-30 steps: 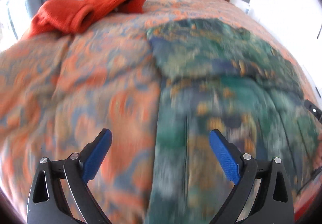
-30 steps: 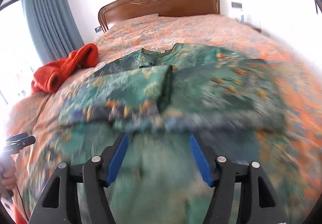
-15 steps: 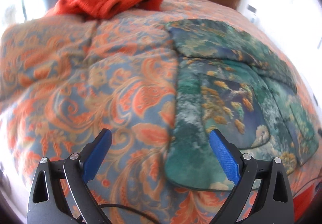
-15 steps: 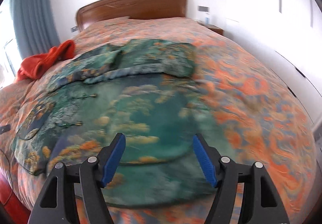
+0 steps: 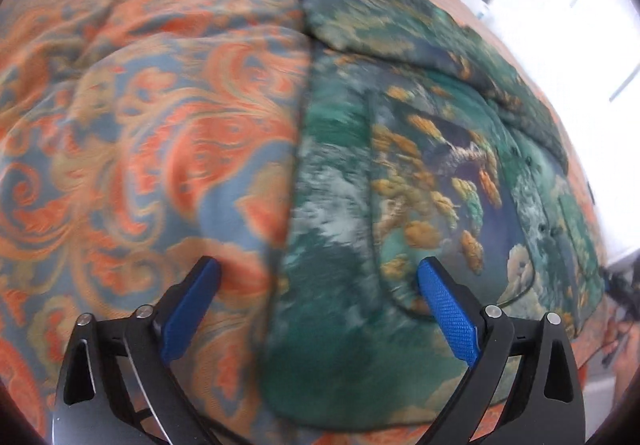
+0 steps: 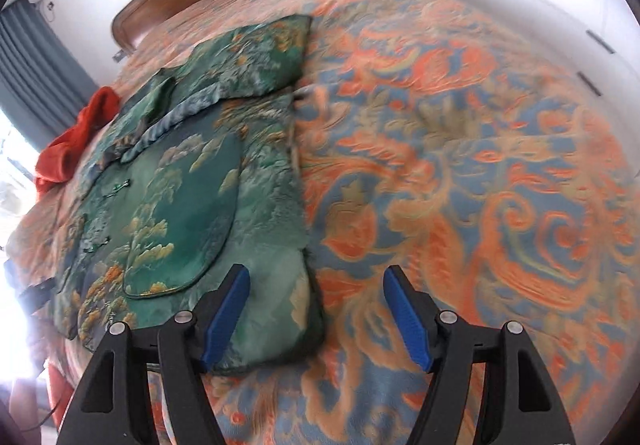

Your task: Fold large clothes

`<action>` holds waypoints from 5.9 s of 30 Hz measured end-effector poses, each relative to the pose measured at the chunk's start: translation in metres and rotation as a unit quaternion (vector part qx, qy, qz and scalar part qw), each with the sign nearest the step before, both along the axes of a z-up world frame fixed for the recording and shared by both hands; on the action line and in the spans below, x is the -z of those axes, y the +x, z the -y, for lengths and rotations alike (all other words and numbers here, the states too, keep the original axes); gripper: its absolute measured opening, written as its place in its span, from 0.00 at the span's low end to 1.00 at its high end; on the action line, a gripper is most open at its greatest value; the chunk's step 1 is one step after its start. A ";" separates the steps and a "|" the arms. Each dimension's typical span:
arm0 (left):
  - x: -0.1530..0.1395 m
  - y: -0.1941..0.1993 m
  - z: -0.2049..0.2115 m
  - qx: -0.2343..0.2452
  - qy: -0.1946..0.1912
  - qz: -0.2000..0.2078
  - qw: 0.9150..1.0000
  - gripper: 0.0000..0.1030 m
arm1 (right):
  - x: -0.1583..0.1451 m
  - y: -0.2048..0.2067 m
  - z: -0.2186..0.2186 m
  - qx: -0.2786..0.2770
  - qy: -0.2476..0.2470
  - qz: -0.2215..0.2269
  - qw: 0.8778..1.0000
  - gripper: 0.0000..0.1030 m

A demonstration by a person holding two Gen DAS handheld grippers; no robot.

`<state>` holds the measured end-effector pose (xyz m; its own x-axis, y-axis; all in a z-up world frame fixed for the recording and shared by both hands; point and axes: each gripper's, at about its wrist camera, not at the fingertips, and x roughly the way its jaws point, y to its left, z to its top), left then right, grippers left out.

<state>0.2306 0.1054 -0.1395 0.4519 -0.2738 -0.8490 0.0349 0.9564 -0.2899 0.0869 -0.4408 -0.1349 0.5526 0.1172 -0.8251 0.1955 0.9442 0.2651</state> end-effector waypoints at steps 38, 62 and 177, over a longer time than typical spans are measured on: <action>-0.074 -0.158 -0.026 0.085 -0.061 -0.078 0.991 0.19 | -0.030 -0.099 -0.077 -0.151 0.080 -0.115 0.979 0.12; -0.088 0.124 -0.025 -0.066 -0.064 -0.003 0.996 0.74 | -0.066 0.198 -0.027 -0.005 0.175 0.035 0.984 0.15; -0.048 0.080 0.032 -0.027 0.143 0.166 0.975 0.93 | 0.008 0.179 -0.055 -0.009 -0.071 0.102 0.992 0.64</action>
<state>0.3103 0.0738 -0.0916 0.7220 -0.0148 -0.6918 0.0285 0.9996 0.0083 0.2661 -0.3861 -0.1433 0.7085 0.0190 -0.7054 0.1344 0.9777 0.1613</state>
